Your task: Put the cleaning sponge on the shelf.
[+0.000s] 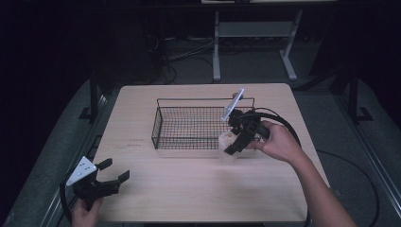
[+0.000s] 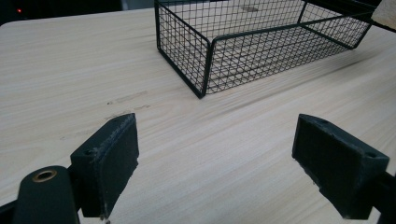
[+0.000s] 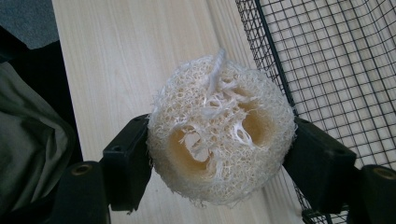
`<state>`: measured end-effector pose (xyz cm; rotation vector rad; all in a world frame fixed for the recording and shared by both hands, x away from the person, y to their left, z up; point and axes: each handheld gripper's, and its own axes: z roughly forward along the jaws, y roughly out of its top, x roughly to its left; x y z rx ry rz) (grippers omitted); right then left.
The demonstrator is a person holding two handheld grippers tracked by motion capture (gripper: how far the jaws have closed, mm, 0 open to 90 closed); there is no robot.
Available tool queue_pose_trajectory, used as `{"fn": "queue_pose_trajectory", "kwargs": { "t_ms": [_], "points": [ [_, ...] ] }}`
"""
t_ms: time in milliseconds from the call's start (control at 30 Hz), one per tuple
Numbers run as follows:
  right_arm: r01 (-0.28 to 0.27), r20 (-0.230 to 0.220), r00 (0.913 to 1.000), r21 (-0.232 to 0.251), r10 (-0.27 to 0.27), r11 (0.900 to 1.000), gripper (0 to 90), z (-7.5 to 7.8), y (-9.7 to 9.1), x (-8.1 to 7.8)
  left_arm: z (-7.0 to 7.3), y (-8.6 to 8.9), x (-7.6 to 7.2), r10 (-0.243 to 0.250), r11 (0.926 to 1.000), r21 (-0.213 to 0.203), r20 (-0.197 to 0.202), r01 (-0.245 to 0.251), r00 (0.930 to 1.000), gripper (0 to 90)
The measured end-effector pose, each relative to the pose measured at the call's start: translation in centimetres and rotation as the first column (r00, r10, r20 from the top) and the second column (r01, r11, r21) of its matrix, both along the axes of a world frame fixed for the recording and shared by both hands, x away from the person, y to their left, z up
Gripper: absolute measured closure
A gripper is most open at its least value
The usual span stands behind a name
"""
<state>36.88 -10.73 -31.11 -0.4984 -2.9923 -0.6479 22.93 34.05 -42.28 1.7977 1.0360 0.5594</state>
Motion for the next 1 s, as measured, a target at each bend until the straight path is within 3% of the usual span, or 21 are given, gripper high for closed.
{"fn": "queue_pose_trajectory", "kwargs": {
  "t_ms": [433, 1000],
  "points": [
    [0.011, 0.016, 0.9998, -0.008, -0.011, 0.9999, 27.7, 1.4, 0.3, 1.5, 0.0, 0.0, 0.0, -0.002, 1.0000, 0.000, 0.002, 0.002, 1.0000, 13.8],
    [0.064, 0.026, 0.9977, -0.032, -0.063, 0.9975, 27.7, 2.1, 0.7, 4.8, 0.0, 0.1, 0.0, 0.001, 1.0000, -0.002, 0.004, -0.001, 1.0000, 13.8]
  ]
}}
